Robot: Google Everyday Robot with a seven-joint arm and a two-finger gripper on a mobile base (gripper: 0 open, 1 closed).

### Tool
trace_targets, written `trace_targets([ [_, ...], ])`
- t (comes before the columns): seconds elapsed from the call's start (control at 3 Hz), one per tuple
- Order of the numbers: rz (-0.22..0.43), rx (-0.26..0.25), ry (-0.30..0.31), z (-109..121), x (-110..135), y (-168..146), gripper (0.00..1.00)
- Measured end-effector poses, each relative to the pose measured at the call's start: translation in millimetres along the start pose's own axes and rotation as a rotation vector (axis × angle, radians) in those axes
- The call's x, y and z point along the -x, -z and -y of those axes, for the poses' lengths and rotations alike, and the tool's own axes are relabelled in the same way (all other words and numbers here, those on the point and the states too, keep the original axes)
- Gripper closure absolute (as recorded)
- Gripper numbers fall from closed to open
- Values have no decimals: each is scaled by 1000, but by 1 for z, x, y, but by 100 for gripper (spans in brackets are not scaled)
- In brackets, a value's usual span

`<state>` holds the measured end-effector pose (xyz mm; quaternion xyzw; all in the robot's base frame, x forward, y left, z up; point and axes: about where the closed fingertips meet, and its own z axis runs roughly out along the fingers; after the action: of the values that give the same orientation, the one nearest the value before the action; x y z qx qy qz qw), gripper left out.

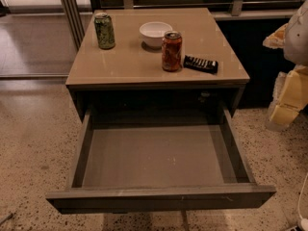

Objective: Place coke can into top drawer

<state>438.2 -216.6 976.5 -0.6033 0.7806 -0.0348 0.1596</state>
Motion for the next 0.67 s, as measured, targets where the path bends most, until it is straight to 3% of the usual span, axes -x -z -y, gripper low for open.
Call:
trace_targets([
  [0.67,9,-18,-18,8,-1,-1,0],
])
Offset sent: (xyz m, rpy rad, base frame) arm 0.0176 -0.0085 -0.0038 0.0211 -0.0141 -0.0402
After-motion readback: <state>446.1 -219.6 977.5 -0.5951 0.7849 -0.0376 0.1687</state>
